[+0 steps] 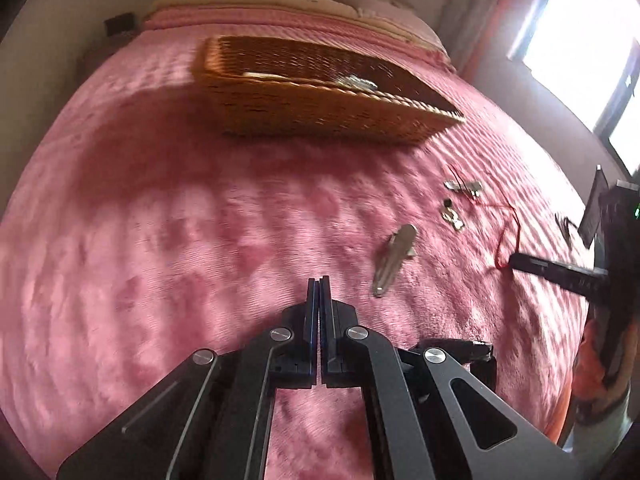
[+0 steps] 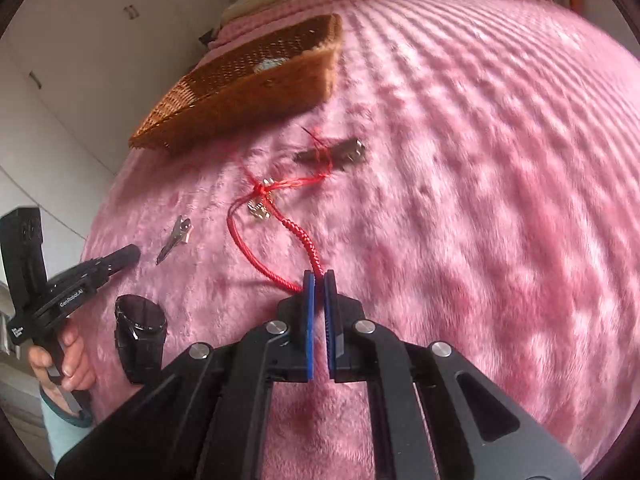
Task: Organize jewelry
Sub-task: 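Grasp the grey hair clip with the left tool while the right tool grasps the red string bracelet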
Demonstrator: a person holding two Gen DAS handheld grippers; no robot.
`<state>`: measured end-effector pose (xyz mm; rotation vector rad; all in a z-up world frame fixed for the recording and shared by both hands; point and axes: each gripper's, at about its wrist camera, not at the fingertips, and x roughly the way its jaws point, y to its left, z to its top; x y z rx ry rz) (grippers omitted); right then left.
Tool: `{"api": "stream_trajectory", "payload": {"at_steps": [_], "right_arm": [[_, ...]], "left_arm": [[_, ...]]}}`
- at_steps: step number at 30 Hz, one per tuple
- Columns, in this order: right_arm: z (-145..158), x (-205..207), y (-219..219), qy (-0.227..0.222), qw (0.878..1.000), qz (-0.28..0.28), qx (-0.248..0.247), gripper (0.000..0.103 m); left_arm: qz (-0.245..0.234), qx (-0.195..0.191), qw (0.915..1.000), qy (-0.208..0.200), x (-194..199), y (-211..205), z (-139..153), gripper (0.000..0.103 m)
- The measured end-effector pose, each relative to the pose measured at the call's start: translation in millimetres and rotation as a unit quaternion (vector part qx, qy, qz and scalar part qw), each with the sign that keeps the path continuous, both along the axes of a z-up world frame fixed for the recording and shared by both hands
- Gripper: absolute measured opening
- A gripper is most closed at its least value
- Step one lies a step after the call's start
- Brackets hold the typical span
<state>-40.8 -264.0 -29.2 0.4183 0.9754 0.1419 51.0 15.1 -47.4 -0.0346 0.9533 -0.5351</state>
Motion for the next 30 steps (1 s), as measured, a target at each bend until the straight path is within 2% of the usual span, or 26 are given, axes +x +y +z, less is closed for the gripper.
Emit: {"api": "stream_trajectory", "payload": {"at_steps": [2, 4, 5, 6, 7, 9, 11, 14, 15, 16, 17, 18, 20, 22, 27, 29, 30], "right_arm": [[1.0, -4.1, -3.1, -0.001, 1.000, -0.009, -0.002, 0.004], [1.1, -4.8, -5.6, -0.003, 1.000, -0.008, -0.002, 0.004], [1.2, -4.2, -5.9, -0.004, 1.000, -0.006, -0.002, 0.004], [2.0, -4.4, -5.3, -0.007, 1.000, 0.000, -0.006, 0.004], [2.3, -4.1, -4.0, -0.009, 1.000, 0.004, -0.011, 0.004], [4.0, -3.4, -0.1, -0.012, 1.000, 0.013, -0.023, 0.005], [7.2, -4.7, 0.5, -0.023, 0.999, 0.021, -0.025, 0.012], [11.9, -5.1, 0.8, -0.037, 0.998, 0.019, -0.048, 0.014], [13.3, -4.5, 0.2, -0.039, 0.997, 0.016, -0.057, 0.015], [15.1, -3.3, -0.4, -0.044, 0.997, 0.014, -0.067, 0.015], [16.1, -1.7, -0.8, -0.048, 0.996, 0.015, -0.069, 0.015], [16.4, 0.7, -1.4, -0.049, 0.996, 0.017, -0.069, 0.017], [16.8, 8.1, 1.2, -0.050, 0.996, 0.020, -0.075, 0.034], [15.7, 16.6, 8.0, -0.054, 0.994, 0.026, -0.092, 0.041], [7.0, 32.8, 27.7, -0.048, 0.988, 0.038, -0.142, 0.040], [1.8, 36.4, 31.9, -0.039, 0.985, 0.031, -0.166, 0.026], [0.4, 36.6, 32.2, -0.038, 0.985, 0.031, -0.167, 0.023]], "left_arm": [[-0.010, -0.026, 0.9996, 0.002, 1.2, 5.6, 4.4, 0.000], [-0.036, -0.039, 0.9986, 0.002, 4.2, 0.6, 8.8, 0.014], [-0.053, -0.038, 0.9979, 0.000, 5.7, -6.2, 10.1, 0.030], [-0.067, -0.033, 0.9972, -0.004, 6.9, -13.1, 11.4, 0.040], [-0.082, -0.022, 0.9963, -0.011, 7.9, -21.7, 12.1, 0.042], [-0.114, -0.004, 0.9934, -0.010, 10.0, -36.9, 10.0, 0.042], [-0.142, 0.023, 0.9895, -0.010, 13.1, -55.0, 4.7, 0.042], [-0.146, 0.066, 0.9868, -0.022, 18.2, -73.8, -2.5, 0.040], [-0.143, 0.071, 0.9867, -0.029, 19.5, -77.0, -2.4, 0.034], [-0.142, 0.070, 0.9869, -0.031, 20.0, -77.3, -2.1, 0.030], [-0.139, 0.070, 0.9873, -0.031, 20.7, -77.6, -2.2, 0.019], [-0.133, 0.070, 0.9881, -0.032, 21.6, -75.6, -2.5, 0.015], [-0.125, 0.057, 0.9901, -0.031, 22.4, -72.1, -2.5, 0.015], [-0.104, 0.046, 0.9931, -0.031, 24.9, -62.9, -3.0, 0.015], [-0.074, 0.020, 0.9967, -0.025, 29.7, -49.0, -2.9, 0.015], [-0.070, 0.011, 0.9971, -0.025, 29.0, -44.4, -2.5, 0.015], [-0.069, 0.010, 0.9972, -0.027, 27.3, -42.7, -2.0, 0.015]]}}
